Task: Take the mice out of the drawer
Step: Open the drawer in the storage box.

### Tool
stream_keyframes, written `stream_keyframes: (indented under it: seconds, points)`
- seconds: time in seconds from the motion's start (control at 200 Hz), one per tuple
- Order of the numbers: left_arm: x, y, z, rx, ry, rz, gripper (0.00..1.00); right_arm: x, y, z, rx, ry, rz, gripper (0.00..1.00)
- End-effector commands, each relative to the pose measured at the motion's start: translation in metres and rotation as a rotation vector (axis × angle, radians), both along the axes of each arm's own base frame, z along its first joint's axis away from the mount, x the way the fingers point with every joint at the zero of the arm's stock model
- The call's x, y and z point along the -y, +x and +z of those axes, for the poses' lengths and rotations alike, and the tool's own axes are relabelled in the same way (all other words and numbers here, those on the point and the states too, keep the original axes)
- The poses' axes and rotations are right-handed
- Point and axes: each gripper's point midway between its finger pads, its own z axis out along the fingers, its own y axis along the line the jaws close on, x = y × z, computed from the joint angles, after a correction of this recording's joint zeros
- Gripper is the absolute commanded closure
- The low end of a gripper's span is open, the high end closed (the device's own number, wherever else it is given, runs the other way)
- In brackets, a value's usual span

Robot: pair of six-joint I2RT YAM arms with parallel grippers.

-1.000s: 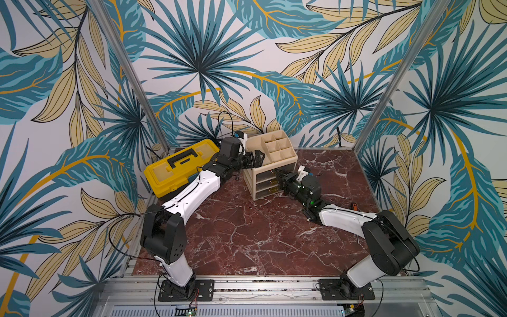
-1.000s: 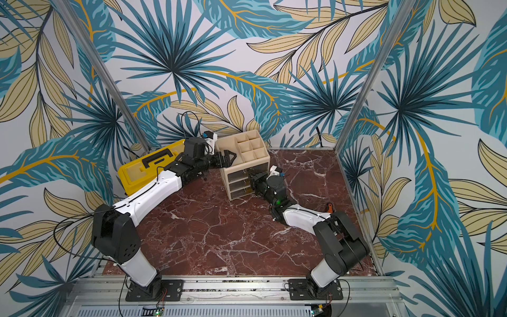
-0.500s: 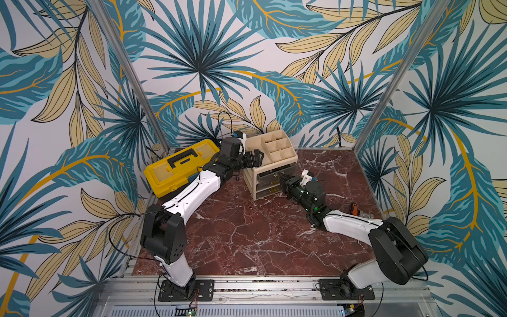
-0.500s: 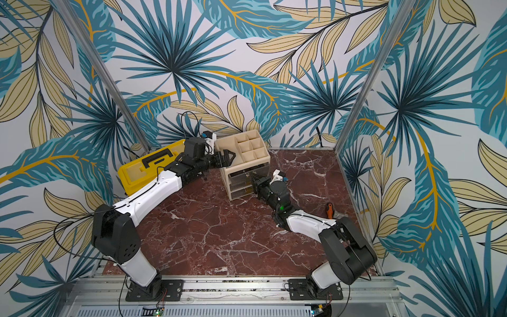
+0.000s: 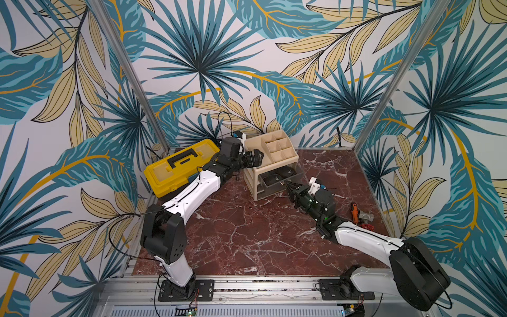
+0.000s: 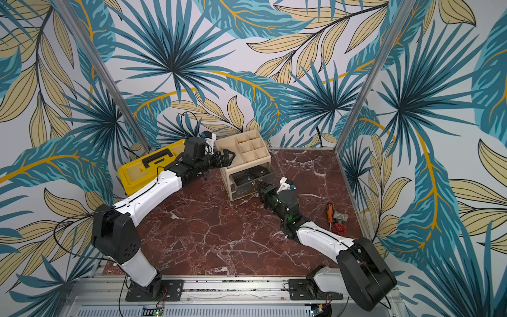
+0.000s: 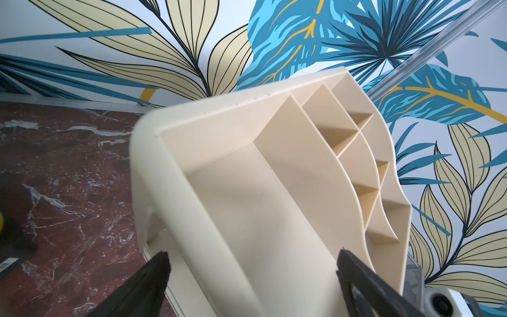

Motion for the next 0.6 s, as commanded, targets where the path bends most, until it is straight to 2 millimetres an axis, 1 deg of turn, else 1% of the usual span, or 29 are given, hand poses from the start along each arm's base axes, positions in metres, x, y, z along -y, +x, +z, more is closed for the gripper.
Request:
stream_keyframes:
  seconds: [0.0,0.19,0.315,0.441,0.531,0.551,0.591]
  points:
    - [0.000,0.000,0.002,-0.005,0.004,0.012,0.02,0.012,-0.011,-0.019,-0.041,-0.053,-0.027,0.87]
    - [-0.001,0.002,0.002,-0.007,0.007,0.017,0.02,0.023,-0.026,-0.022,-0.055,-0.077,-0.035,0.87]
    - [0.000,0.004,0.001,-0.011,0.007,0.018,0.02,0.028,-0.033,-0.026,-0.067,-0.088,-0.040,0.87]
    - [0.000,0.004,0.004,-0.007,0.006,0.018,0.02,0.030,-0.038,-0.032,-0.084,-0.086,-0.040,0.87]
    - [-0.001,0.005,0.012,0.015,0.008,0.019,0.02,0.033,-0.041,-0.037,-0.094,-0.082,-0.045,0.87]
    - [-0.003,0.003,0.008,-0.006,0.021,0.022,0.02,0.033,-0.042,-0.037,-0.093,-0.083,-0.045,0.87]
    - [-0.004,0.002,0.011,-0.003,0.024,0.021,0.02,0.034,-0.042,-0.038,-0.095,-0.086,-0.044,0.87]
